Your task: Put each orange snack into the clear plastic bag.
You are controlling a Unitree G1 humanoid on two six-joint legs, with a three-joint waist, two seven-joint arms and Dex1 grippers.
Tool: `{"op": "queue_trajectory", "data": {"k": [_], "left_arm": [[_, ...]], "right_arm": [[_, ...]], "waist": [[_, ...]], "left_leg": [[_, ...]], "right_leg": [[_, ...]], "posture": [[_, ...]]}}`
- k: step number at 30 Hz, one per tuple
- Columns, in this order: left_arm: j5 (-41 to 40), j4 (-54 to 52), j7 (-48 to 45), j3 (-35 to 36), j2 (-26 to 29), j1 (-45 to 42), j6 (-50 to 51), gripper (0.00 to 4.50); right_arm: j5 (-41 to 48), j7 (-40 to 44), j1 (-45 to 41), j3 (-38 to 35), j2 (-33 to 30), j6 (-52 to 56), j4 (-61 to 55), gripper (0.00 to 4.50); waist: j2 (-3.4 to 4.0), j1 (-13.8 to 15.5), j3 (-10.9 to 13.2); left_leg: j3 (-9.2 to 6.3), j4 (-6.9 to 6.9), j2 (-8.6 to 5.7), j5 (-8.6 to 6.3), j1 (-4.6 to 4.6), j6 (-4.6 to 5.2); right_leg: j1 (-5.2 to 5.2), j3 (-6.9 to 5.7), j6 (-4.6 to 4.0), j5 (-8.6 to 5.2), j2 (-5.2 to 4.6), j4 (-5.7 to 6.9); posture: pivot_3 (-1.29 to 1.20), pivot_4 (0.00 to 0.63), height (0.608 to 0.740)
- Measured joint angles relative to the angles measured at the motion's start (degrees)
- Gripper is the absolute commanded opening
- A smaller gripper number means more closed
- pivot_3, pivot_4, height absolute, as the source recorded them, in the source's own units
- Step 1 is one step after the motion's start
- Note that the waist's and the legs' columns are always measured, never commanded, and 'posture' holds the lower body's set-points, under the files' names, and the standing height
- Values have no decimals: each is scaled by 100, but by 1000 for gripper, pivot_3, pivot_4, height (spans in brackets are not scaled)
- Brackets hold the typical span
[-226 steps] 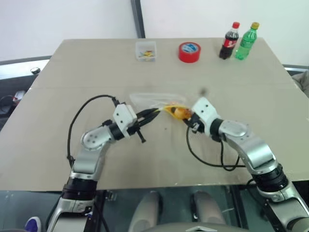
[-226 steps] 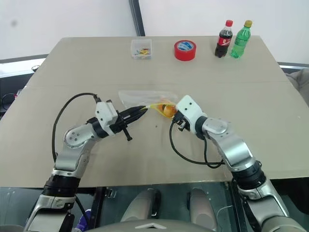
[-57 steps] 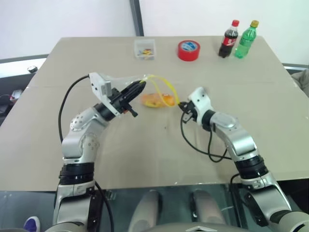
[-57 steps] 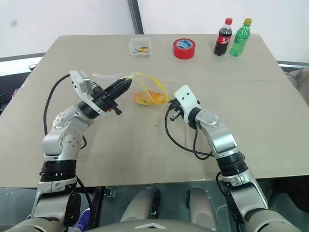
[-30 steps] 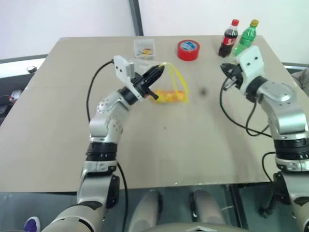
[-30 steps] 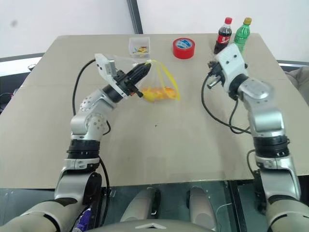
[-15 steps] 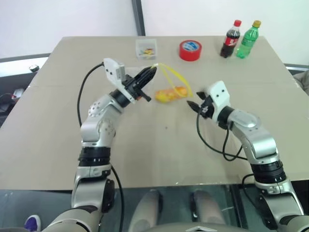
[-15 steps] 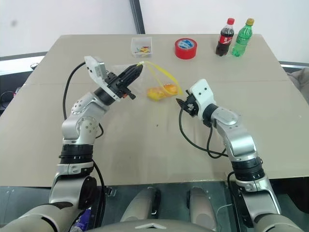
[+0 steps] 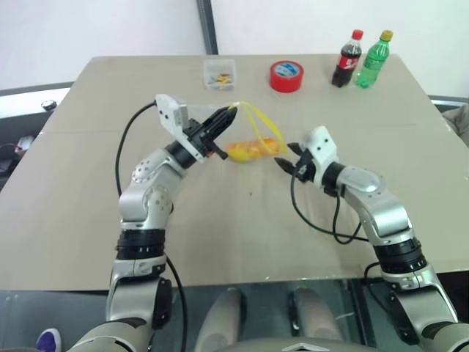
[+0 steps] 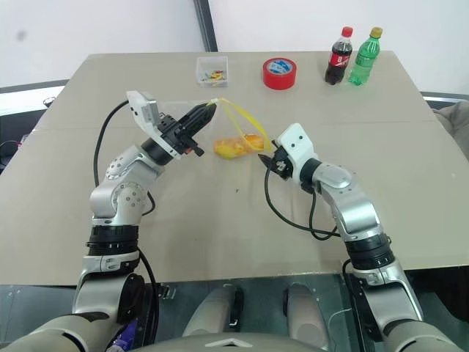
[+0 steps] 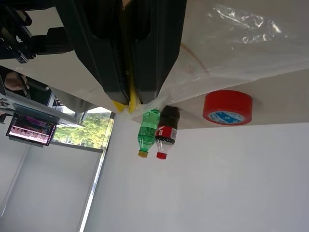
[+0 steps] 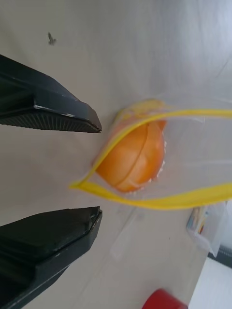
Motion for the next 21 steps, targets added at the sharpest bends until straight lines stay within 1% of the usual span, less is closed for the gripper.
{"op": "queue_trajectory", "data": {"k": [4, 11, 21], "left_arm": [[-1, 0, 2, 2, 3, 1, 0, 0], [-2, 0, -1, 3, 5, 1, 0, 0], [-12, -11, -1, 6, 26, 36, -1, 0]], "right_arm": [[-7, 38, 0, 3, 23, -2, 9, 2456], [-64, -31, -134, 2, 161, -142, 390, 2456], [-79, -145, -179, -33, 163, -200, 624, 2456]], "waist": [[0, 1, 0], [0, -4, 0], [0, -4, 0]], "left_leg": [[0, 0, 0, 0, 0, 0], [0, 0, 0, 0, 0, -1], [0, 0, 0, 0, 0, -1]], "right_leg": [[0, 0, 0, 0, 0, 0], [0, 0, 0, 0, 0, 0], [0, 1, 0, 0, 0, 1]], "posture": [[0, 150, 740], [0, 150, 740], [0, 150, 740]]}}
